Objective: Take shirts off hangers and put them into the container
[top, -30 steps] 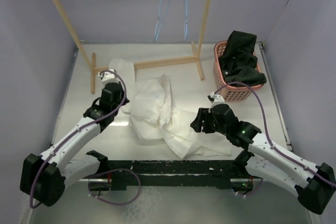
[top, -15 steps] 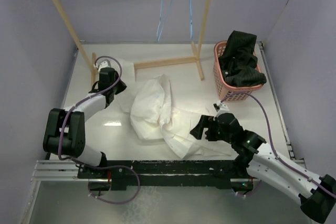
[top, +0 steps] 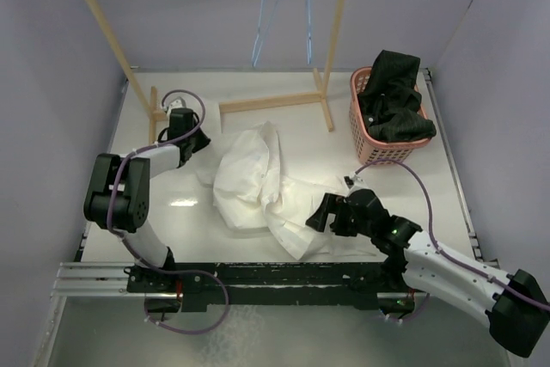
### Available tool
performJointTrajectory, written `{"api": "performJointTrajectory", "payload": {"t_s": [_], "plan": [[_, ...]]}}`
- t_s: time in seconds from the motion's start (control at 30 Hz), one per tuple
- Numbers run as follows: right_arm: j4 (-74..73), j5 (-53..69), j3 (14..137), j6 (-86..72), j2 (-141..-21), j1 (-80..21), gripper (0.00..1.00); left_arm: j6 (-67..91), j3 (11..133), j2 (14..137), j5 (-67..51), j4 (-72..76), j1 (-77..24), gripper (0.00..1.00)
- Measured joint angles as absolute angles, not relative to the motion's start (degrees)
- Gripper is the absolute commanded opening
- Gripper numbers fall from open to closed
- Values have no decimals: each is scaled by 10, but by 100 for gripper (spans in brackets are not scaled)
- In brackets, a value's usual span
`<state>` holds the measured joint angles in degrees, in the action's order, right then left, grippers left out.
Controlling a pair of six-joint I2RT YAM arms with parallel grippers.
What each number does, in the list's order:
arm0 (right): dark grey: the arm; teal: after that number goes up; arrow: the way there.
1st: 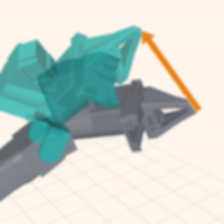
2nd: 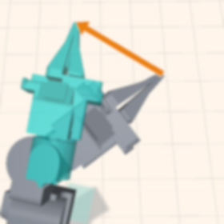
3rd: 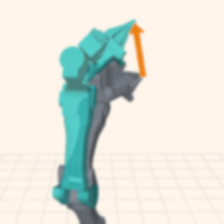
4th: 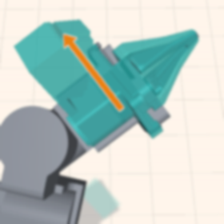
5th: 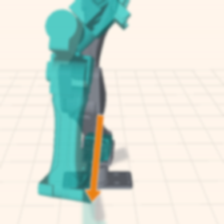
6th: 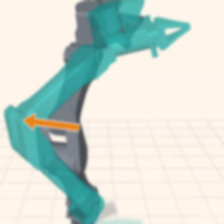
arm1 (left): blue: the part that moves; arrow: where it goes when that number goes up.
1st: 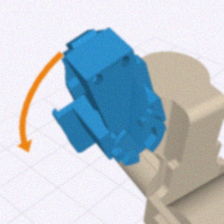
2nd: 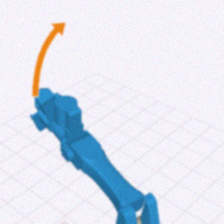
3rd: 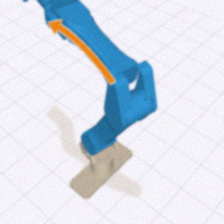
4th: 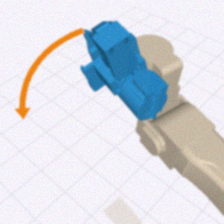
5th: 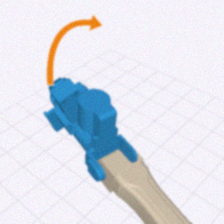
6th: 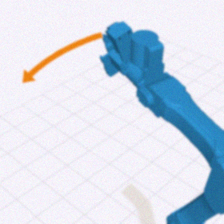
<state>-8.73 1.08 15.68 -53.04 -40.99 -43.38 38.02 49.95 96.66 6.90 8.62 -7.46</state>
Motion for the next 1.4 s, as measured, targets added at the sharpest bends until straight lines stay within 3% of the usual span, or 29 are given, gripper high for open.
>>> {"api": "performJointTrajectory", "payload": {"t_s": [0.43, 0.87, 1.4], "plan": [[60, 51, 131, -549, -474, -434, 100, 435, 400, 1002, -44, 253, -82, 13], [283, 74, 196, -551, -741, -434, 100, 477, 337, 1002, -75, 357, -208, 10], [440, 89, 232, -547, -869, -434, 100, 520, 301, 978, -39, 383, -410, 10]]}}
